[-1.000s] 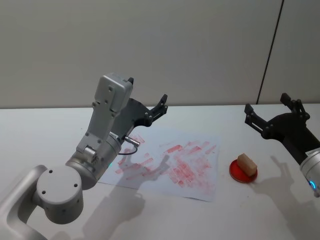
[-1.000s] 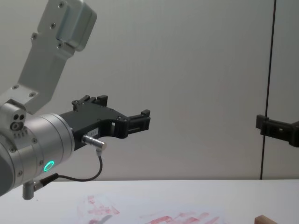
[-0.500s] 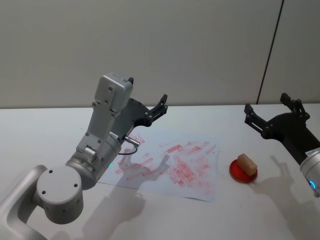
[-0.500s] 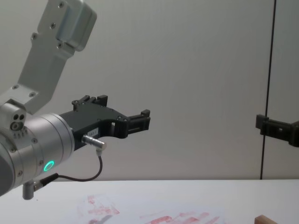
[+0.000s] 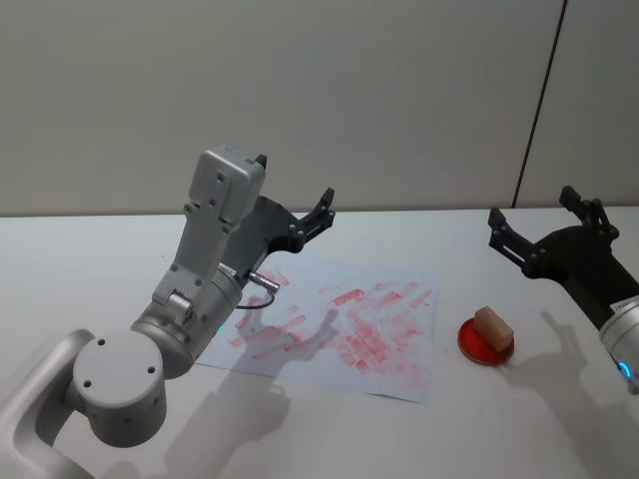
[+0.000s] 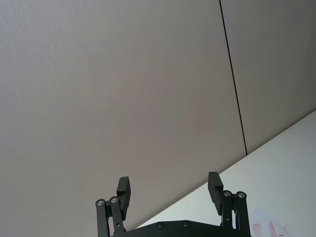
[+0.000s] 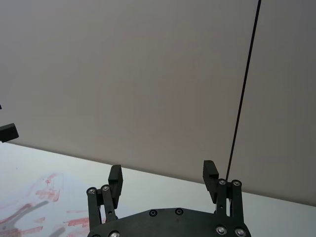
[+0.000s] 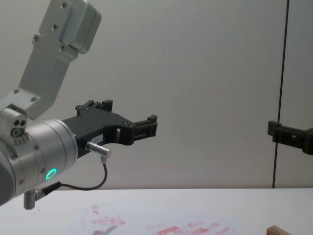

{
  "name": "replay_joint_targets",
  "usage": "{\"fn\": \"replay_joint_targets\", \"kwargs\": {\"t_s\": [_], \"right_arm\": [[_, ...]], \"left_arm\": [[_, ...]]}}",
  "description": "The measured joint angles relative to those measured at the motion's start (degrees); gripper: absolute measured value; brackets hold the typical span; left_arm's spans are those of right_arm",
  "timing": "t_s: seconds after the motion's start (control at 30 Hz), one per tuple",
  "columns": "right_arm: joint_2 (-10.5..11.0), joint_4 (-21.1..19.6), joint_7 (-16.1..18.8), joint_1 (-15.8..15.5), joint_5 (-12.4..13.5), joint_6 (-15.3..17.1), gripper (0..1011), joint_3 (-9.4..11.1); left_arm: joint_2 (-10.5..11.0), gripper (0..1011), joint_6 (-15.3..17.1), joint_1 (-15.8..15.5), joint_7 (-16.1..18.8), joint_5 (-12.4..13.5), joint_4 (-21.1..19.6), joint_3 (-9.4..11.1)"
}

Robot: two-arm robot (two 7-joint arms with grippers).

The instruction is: Use the one hand to pick up the stamp and affix it onto the A4 paper.

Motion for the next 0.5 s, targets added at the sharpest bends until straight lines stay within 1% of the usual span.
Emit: {"fn": "replay_joint_targets", "kwargs": {"t_s": [0.2, 0.33, 0.37, 0.5], "right_arm": [[0.85, -0.80, 0.09, -1.03, 0.88, 0.83, 1001, 0.46], [2.15, -1.94, 0.20, -2.60, 1.94, 2.38, 1001, 1.02], [2.15, -1.94, 0.20, -2.60, 1.94, 2.38, 1001, 1.02], [3.77, -2.99, 0.33, -4.58, 2.93, 4.23, 1001, 1.65]], "left_arm": [[0.00, 1002, 0.00, 0.00, 0.00, 0.00, 0.00, 0.00], [0.00, 1002, 0.00, 0.00, 0.00, 0.00, 0.00, 0.00], [0.00, 1001, 0.00, 0.00, 0.00, 0.00, 0.00, 0.00], [0.00, 1002, 0.00, 0.00, 0.00, 0.00, 0.00, 0.00]]}}
